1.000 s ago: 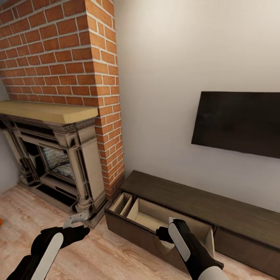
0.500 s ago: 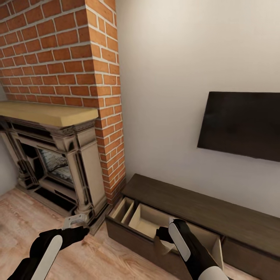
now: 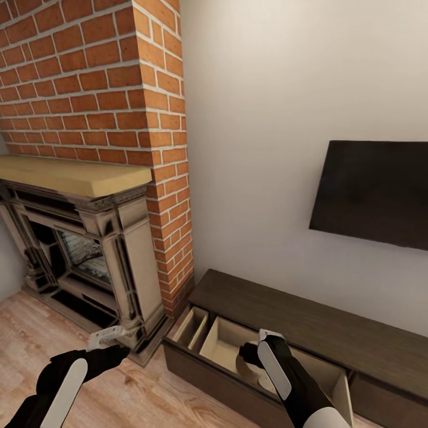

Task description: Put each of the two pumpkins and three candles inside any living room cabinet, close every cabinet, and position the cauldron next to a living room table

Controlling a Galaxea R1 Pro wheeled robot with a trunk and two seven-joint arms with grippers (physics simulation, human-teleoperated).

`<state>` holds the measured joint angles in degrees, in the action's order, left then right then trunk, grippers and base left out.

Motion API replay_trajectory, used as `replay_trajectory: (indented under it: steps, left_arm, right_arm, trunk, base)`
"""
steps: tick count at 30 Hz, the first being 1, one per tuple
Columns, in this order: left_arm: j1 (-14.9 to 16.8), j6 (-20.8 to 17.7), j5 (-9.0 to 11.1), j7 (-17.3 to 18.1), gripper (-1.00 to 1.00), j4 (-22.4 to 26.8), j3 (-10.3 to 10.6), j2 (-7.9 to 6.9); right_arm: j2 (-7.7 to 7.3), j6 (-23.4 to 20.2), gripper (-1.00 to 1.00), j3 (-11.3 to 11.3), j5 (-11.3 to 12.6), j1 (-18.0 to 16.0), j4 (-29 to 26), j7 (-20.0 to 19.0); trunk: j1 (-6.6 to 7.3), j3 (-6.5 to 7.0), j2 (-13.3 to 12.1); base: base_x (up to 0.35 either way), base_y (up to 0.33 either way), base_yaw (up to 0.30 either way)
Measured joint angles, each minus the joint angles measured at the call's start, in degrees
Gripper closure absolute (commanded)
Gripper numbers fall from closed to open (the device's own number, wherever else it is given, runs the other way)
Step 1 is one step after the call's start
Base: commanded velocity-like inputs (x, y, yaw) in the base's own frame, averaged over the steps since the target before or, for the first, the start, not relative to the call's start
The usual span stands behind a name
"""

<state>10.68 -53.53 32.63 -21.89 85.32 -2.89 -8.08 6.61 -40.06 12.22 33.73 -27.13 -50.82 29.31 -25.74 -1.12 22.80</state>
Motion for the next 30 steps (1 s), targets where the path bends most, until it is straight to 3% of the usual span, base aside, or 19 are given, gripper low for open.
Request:
replay_trajectory:
  steps: [2,6,16,23,30]
  left_arm:
    - [-0.1,0.0,0.0,0.1,-1.00,0.1,-0.1,0.00]
    - [-3.4,0.5,0.0,1.6,-1.00,1.4,-0.2,-0.01]
    - [-12.9,9.2,0.0,6.6,-1.00,3.7,0.0,-0.13]
    - [-14.1,12.9,-0.4,9.6,-1.00,3.9,0.0,-0.13]
    - [-14.3,13.7,-0.5,10.0,-1.00,3.7,0.0,-0.14]
  right_arm:
    - [-0.04,0.6,1.00,0.0,0.0,0.0,0.0,0.0]
    - [-0.07,1.1,1.00,0.0,0.1,0.0,0.0,0.0]
    - [-0.06,1.3,1.00,0.1,0.1,0.0,0.0,0.0]
    - [0.04,1.4,1.00,0.3,0.1,0.0,0.0,0.0]
    - [0.15,1.9,1.00,0.6,0.1,0.0,0.1,0.0]
  trunk:
    - [0.00,0.00,0.0]
    - [0.00,0.00,0.0]
    - [0.01,0.00,0.0]
    - [0.01,0.00,0.0]
    - [0.01,0.00,0.0]
  base:
    - [0.016,0.009,0.000]
    - [0.006,0.003,0.000]
    - [0.018,0.006,0.000]
    - [0.149,0.063,0.000]
    - [0.111,0.093,0.000]
